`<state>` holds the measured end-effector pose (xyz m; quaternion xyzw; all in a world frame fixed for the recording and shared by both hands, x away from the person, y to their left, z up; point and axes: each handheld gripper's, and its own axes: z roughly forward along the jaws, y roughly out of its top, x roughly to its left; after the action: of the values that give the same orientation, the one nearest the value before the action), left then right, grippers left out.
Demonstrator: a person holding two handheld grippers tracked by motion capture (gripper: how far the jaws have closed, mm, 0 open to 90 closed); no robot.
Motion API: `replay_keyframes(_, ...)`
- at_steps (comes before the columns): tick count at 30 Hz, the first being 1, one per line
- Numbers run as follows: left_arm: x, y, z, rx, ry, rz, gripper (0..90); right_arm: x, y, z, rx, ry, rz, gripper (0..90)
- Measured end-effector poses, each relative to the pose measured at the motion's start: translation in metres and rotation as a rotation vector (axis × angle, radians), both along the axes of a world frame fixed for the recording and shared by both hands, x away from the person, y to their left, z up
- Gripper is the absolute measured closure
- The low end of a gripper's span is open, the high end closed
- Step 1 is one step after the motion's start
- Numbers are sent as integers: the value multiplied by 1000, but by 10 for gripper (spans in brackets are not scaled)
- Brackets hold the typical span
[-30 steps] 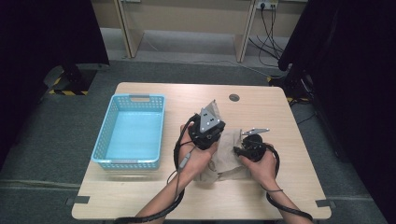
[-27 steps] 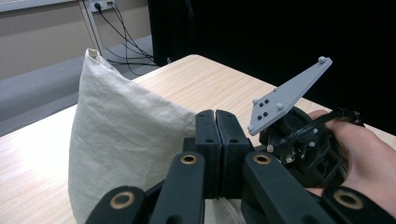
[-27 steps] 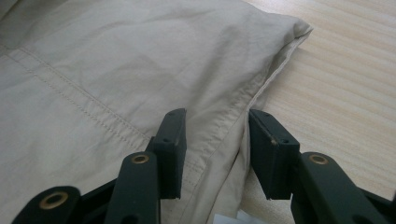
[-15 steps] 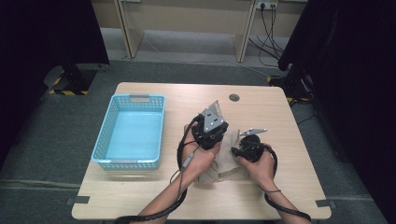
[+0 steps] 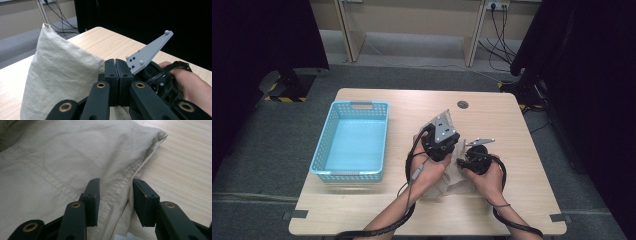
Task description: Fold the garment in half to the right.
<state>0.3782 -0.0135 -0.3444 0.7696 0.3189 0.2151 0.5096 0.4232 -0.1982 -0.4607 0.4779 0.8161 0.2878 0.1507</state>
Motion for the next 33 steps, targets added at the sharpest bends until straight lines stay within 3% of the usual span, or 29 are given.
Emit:
replay_keyframes(10,0,-7,-6,12,7,-15,887,-1,-1,0,23,10,-5,570)
replay_keyframes(17,4,-11,-13,19,13,-16,887,-3,-12,7,51,8,-25,530)
replay_keyframes(23,7,-15,-18,28,19,-21,887,-5,-24,30,89,-44,-40,524)
replay_keyframes(33,11,-21,-27,41,26,-23,887,-8,-32,86,159,-158,-35,525)
